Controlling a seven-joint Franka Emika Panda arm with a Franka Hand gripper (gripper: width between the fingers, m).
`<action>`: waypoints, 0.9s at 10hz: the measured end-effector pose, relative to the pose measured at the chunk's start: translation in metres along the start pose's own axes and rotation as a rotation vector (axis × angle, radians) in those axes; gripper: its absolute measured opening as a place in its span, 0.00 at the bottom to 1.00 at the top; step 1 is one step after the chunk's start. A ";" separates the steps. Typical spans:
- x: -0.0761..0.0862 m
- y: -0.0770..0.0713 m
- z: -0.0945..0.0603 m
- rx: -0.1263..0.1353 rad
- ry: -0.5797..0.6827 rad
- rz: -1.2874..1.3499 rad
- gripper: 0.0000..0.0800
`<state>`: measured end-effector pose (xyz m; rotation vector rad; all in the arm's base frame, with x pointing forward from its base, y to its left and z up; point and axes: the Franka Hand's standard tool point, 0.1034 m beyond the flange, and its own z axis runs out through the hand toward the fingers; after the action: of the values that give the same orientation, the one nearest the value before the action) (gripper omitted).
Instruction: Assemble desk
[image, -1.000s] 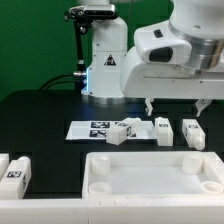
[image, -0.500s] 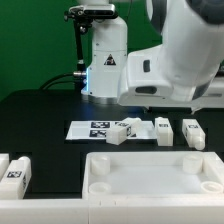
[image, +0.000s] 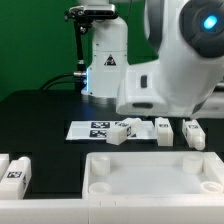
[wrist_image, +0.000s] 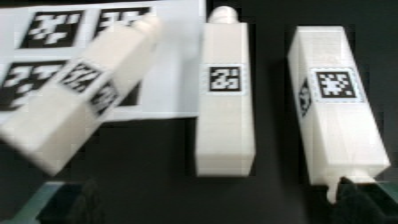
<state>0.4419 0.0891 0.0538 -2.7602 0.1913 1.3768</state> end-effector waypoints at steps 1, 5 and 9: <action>-0.001 0.002 0.014 0.015 -0.033 0.022 0.81; 0.001 0.002 0.014 0.015 -0.022 0.024 0.81; 0.004 0.005 0.056 0.006 -0.067 0.061 0.81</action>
Offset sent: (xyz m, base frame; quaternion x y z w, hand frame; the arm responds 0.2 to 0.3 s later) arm 0.0000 0.0000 0.0000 0.0000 0.0000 0.0000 1.0000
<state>0.3994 0.0890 0.0175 -2.7199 0.2787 1.4776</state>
